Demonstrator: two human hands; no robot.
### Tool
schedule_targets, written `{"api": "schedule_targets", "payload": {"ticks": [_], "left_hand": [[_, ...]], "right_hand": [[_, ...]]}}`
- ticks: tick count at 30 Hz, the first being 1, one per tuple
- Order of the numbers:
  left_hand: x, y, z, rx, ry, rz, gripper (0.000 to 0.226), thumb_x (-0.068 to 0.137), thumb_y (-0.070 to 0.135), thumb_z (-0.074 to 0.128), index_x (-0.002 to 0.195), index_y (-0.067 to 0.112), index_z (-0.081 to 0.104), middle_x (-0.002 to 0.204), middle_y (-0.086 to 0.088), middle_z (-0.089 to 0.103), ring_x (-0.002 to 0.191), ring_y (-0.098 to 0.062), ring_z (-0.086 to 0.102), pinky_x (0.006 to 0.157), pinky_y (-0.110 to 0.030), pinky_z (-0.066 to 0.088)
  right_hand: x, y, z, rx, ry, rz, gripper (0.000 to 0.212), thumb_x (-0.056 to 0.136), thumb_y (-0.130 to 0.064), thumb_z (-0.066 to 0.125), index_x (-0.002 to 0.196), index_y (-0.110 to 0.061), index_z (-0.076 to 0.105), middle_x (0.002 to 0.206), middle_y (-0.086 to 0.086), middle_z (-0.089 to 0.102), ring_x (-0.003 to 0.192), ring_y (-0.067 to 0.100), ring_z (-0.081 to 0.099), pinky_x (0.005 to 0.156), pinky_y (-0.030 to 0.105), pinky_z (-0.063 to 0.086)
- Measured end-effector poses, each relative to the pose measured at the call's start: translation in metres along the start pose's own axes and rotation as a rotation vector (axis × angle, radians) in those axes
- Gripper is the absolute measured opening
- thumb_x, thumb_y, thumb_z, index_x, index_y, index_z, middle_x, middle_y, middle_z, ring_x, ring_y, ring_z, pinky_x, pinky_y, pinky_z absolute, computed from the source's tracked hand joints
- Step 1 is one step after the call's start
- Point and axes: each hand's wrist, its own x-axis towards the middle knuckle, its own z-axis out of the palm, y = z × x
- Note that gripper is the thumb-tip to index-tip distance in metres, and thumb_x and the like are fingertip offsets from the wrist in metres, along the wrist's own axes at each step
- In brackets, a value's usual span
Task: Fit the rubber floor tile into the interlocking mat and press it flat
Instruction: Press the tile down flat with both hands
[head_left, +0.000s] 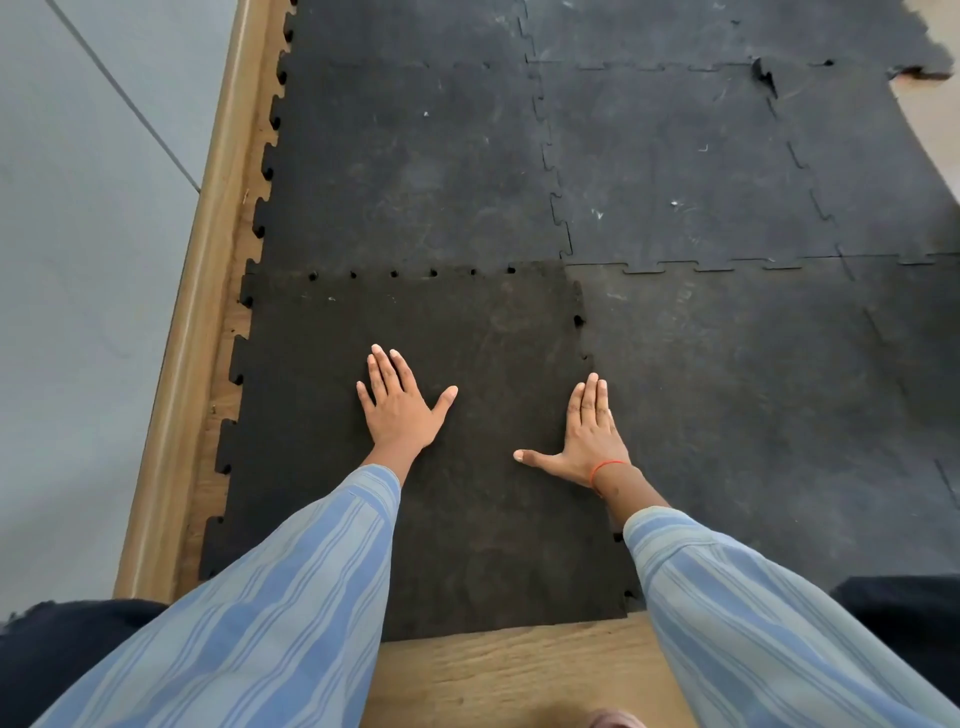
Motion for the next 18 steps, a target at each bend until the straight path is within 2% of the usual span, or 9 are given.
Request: {"api": "schedule_targets", "payload": {"ticks": [4,12,18], "left_hand": [[0.001,0.000,-0.002,0.019,-0.023,0.000,0.101,0.088,0.074,0.020,0.151,0.003,-0.014,0.158,-0.018,-0.021,0.148,-0.029,-0.015,0.119,-0.048,0.000],[-0.002,0.005,0.000,0.022,0.000,-0.019,0.102,0.088,0.074,0.020,0.150,0.001,-0.012,0.159,-0.020,-0.018,0.148,-0.031,-0.013,0.119,-0.050,0.001],[-0.001,0.008,0.002,0.013,-0.004,-0.033,0.102,0.088,0.074,0.019,0.150,0.000,-0.012,0.159,-0.020,-0.018,0.148,-0.031,-0.014,0.118,-0.051,0.000]], "right_hand": [[-0.013,0.001,0.017,0.046,0.142,0.046,0.123,0.072,-0.084,0.039,0.148,-0.002,-0.014,0.158,0.014,-0.021,0.146,0.024,-0.017,0.122,0.040,0.002],[-0.002,0.006,0.013,0.053,0.007,0.039,0.138,0.061,-0.089,0.046,0.145,-0.003,-0.021,0.155,0.012,-0.031,0.145,0.025,-0.022,0.121,0.044,0.000],[0.026,0.014,-0.010,0.120,-0.024,0.020,0.130,0.066,-0.085,0.046,0.148,-0.006,-0.017,0.157,0.008,-0.026,0.146,0.022,-0.019,0.120,0.044,0.000]]}}
